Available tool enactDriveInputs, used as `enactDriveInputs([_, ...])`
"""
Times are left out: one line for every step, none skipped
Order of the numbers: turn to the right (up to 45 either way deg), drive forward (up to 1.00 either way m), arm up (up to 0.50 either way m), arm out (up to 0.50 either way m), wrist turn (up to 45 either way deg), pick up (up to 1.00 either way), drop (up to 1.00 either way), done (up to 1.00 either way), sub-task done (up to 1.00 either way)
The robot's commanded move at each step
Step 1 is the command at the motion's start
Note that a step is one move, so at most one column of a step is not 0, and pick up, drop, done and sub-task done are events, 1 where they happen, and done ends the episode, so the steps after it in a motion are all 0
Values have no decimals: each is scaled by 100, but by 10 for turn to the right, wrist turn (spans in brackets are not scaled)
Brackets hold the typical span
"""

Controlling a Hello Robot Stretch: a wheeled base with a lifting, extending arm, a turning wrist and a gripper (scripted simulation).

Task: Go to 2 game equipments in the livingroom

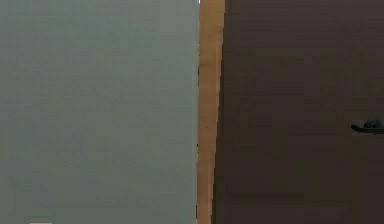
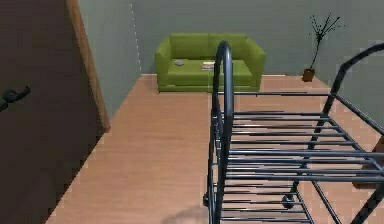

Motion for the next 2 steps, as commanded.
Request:
enactDriveInputs([270,0,0,0,0,0,0,0,0])
enactDriveInputs([0,5,0,0,0,0,0,0,0])
